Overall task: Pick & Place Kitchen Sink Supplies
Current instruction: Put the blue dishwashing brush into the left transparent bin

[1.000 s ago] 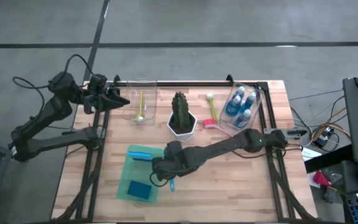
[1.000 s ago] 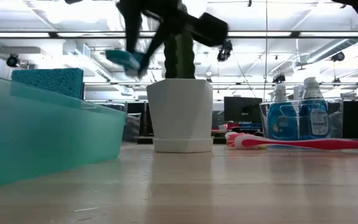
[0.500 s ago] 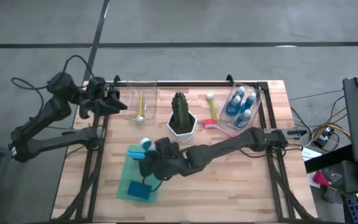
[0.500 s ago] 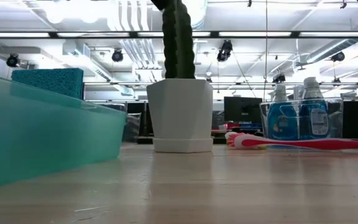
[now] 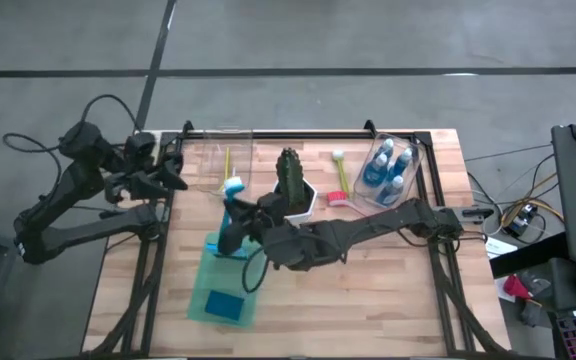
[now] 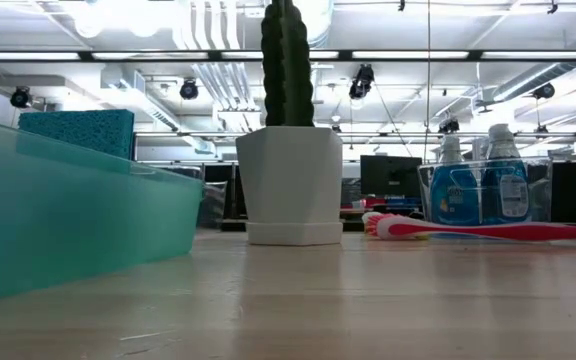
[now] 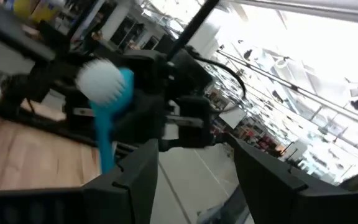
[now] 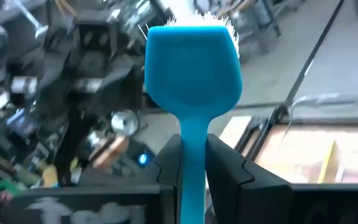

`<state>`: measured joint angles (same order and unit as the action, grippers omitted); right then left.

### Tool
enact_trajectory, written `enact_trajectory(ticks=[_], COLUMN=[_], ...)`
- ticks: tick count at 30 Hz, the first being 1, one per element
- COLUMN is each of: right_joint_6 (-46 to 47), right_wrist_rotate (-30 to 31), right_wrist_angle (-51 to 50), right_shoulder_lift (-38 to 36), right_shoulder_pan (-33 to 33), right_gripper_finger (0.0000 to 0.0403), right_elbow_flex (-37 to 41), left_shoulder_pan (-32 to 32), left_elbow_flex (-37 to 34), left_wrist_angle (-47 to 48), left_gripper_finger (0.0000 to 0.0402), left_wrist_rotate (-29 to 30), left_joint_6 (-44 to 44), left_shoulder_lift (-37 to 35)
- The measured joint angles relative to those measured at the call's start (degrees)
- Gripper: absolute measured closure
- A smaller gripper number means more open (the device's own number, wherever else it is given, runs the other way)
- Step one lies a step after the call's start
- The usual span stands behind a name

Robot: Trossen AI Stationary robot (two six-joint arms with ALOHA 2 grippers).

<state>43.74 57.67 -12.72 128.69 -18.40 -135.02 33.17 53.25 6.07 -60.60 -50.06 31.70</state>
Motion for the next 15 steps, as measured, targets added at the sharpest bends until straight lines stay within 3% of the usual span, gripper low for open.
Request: enact_trajectory(ticks=[8, 15], right_joint_6=[-7.93, -10.83], right_wrist_rotate=[2.33, -0.64], right_wrist_angle=[12.39, 19.39], right_shoulder_lift=[-0.58, -0.60], right_shoulder_pan=[2.81, 4.46], right_gripper_finger=[0.0358, 0.0357], right_elbow_flex=[0.00, 0.02], left_shoulder_pan=[-0.02, 0.00], left_elbow_flex=[0.14, -0.09], left_wrist_angle=[0.01, 7.02], left_gripper_finger=[0.0200, 0.0200], left_wrist_rotate=[0.27, 7.58], left_joint_6=[4.87, 11.35], left_shoulder_lift=[-1.77, -1.63])
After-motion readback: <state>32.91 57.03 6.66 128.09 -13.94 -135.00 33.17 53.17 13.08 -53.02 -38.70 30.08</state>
